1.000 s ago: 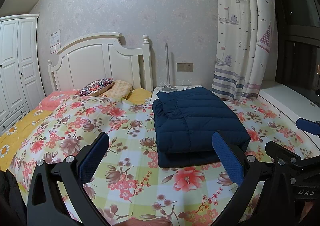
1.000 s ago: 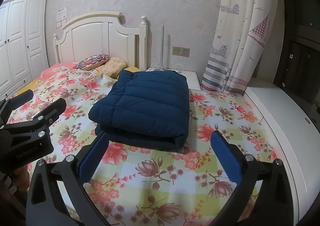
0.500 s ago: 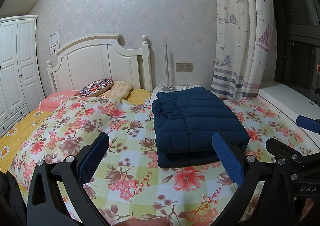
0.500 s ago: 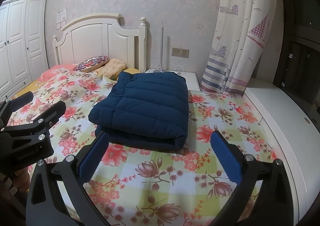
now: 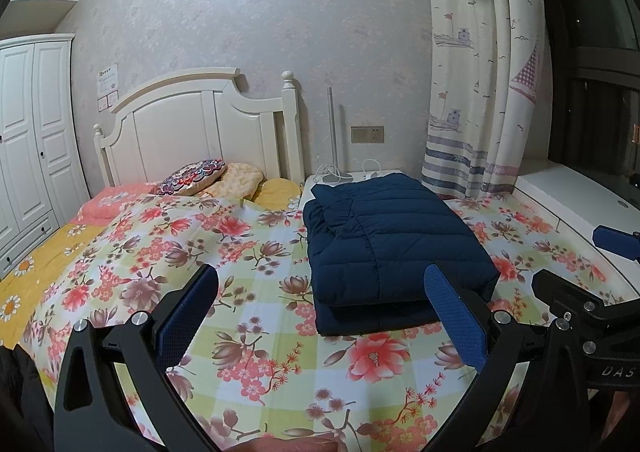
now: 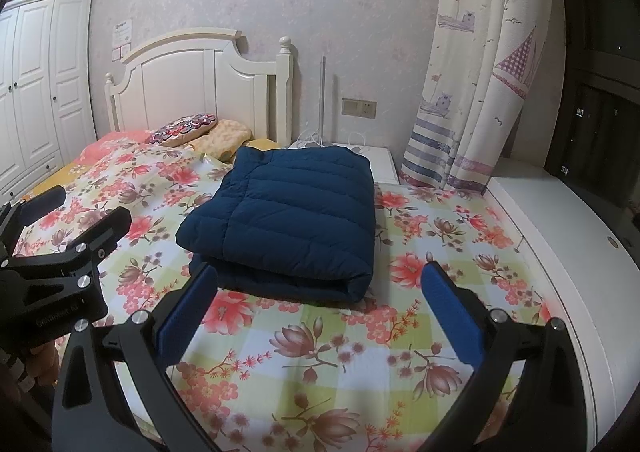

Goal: Fold large clothes

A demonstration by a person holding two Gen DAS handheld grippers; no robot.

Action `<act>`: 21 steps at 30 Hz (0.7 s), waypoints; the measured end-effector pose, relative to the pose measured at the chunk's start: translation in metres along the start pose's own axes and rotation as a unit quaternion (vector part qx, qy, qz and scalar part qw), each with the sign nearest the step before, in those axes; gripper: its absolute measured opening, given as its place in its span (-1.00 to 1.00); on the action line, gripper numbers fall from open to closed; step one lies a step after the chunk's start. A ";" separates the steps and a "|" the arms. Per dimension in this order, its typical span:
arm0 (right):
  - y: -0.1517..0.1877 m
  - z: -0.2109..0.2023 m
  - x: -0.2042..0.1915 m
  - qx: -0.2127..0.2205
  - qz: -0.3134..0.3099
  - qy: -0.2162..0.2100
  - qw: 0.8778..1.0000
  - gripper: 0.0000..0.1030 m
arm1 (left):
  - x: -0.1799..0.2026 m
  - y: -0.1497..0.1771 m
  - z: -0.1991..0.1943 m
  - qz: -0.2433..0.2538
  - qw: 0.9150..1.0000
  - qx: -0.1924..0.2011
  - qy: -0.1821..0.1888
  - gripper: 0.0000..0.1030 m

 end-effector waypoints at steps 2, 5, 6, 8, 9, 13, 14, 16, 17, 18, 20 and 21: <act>0.000 0.000 0.001 0.000 0.000 0.001 1.000 0.96 | 0.000 0.000 0.000 0.000 1.000 0.001 -0.001 0.91; -0.001 0.000 0.000 0.000 0.001 0.001 1.000 0.96 | 0.000 -0.001 0.000 0.002 1.000 0.001 0.001 0.91; 0.000 0.000 0.000 0.000 0.000 0.001 1.000 0.96 | 0.000 -0.001 0.000 0.002 1.000 0.001 0.001 0.91; 0.000 0.000 0.000 -0.001 0.000 0.001 1.000 0.96 | 0.000 -0.001 0.000 0.002 1.000 0.002 0.001 0.91; 0.000 0.000 0.000 0.000 0.000 0.001 1.000 0.96 | 0.000 -0.002 0.000 0.002 1.000 0.002 0.001 0.91; -0.001 0.000 0.000 0.000 0.000 0.002 1.000 0.96 | -0.001 -0.002 -0.001 0.003 1.000 0.003 0.002 0.91; 0.000 0.000 0.000 0.000 0.000 0.002 1.000 0.96 | -0.001 -0.002 -0.001 0.003 1.000 0.004 0.002 0.91; 0.000 0.000 0.000 0.000 0.000 0.003 1.000 0.96 | -0.002 -0.003 -0.001 0.004 1.000 0.004 0.003 0.91; -0.001 0.000 0.000 0.000 0.000 0.004 1.000 0.96 | -0.002 -0.003 -0.001 0.004 1.000 0.004 0.003 0.91; -0.001 0.000 0.000 -0.001 0.000 0.005 1.000 0.96 | -0.001 -0.002 -0.001 0.004 1.000 0.003 0.003 0.91; -0.001 0.000 0.000 -0.001 0.000 0.004 1.000 0.96 | -0.001 -0.002 -0.001 0.003 1.000 0.003 0.003 0.91; -0.001 0.000 0.000 -0.001 0.000 0.004 1.000 0.96 | -0.001 -0.001 -0.001 0.004 1.000 0.003 0.003 0.91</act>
Point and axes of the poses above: each gripper's, at about its wrist camera, not at the fingertips, and z roughly the way its jaws point, x to its right, y to its underside, the point moved 10 cm from there along z, roughly the way its jaws point, and after that the axes turned 14 degrees about -z, right-handed, at the moved point
